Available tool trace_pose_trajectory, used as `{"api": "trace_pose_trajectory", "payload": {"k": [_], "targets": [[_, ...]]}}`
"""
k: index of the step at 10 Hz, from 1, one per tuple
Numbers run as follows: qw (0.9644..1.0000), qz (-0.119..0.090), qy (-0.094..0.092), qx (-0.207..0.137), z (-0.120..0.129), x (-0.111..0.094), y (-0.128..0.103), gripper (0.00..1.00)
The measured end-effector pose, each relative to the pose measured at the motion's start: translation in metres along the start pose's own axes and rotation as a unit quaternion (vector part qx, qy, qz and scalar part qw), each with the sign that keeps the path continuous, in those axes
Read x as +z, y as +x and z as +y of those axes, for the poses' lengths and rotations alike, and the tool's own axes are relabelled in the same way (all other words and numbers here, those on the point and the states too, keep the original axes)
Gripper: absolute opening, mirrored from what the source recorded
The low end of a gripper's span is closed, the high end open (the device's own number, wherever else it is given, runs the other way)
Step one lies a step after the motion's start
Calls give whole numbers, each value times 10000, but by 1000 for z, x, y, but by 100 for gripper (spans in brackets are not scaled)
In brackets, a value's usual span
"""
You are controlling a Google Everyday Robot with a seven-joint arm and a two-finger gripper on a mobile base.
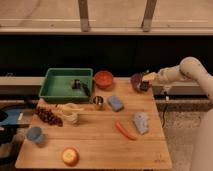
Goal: Place eraser in purple bowl
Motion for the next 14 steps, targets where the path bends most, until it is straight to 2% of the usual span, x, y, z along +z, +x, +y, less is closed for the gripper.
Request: {"api": "trace_pose_trajectory", "payload": {"k": [14], "targets": [[10000, -13, 28, -13, -1, 3, -1, 7]]}}
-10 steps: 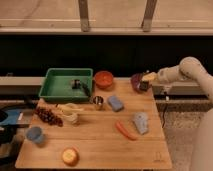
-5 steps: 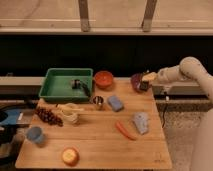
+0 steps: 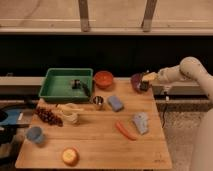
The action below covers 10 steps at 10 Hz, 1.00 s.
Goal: Place eraser in purple bowl
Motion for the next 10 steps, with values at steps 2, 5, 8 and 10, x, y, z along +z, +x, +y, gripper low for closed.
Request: {"api": "trace_pose_trajectory", "payload": {"k": [2, 5, 8, 10], "targets": [[9999, -67, 59, 102, -5, 20, -12, 7], [9989, -123, 145, 437, -40, 61, -36, 7], [9974, -215, 180, 671, -59, 83, -40, 7], [9970, -280, 77, 716, -57, 82, -43, 11]]}}
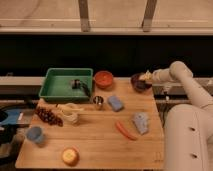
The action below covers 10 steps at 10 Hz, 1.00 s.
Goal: Place eraser in purple bowl
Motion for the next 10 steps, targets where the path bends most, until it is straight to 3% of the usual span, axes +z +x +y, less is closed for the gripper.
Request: {"api": "trace_pose_trajectory", "payload": {"k": [7, 10], "targets": [[9998, -77, -173, -115, 12, -10, -5, 78], [9996, -121, -210, -141, 14, -13, -8, 80]]}}
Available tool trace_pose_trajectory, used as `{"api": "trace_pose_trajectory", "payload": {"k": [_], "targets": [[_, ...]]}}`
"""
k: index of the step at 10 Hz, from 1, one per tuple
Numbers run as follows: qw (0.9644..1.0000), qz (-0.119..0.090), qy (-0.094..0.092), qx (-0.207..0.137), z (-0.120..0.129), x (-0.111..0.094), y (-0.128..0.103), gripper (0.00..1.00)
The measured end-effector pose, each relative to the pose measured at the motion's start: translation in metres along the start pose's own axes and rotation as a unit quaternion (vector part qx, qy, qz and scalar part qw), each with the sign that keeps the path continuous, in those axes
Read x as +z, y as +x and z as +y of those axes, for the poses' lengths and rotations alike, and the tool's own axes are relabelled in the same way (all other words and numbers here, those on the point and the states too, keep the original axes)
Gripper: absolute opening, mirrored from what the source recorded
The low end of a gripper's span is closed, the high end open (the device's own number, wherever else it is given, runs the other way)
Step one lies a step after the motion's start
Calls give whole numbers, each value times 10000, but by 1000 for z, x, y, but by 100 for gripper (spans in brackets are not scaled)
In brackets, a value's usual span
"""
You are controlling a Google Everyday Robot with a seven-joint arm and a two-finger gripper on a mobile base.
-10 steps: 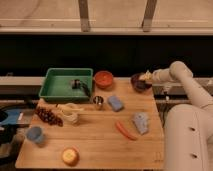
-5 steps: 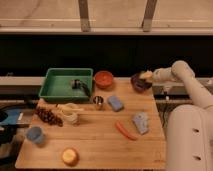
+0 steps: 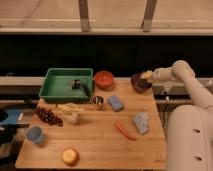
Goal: Place eraser in purple bowl
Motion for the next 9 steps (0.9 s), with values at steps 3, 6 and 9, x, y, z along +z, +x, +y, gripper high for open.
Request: {"api": "trace_pose_trajectory", "payload": {"k": [3, 6, 9], "targets": [[9999, -65, -79, -88, 8, -5, -5, 80], [9991, -280, -200, -232, 22, -20, -19, 80], [9977, -603, -188, -232, 20, -37, -26, 80]]}}
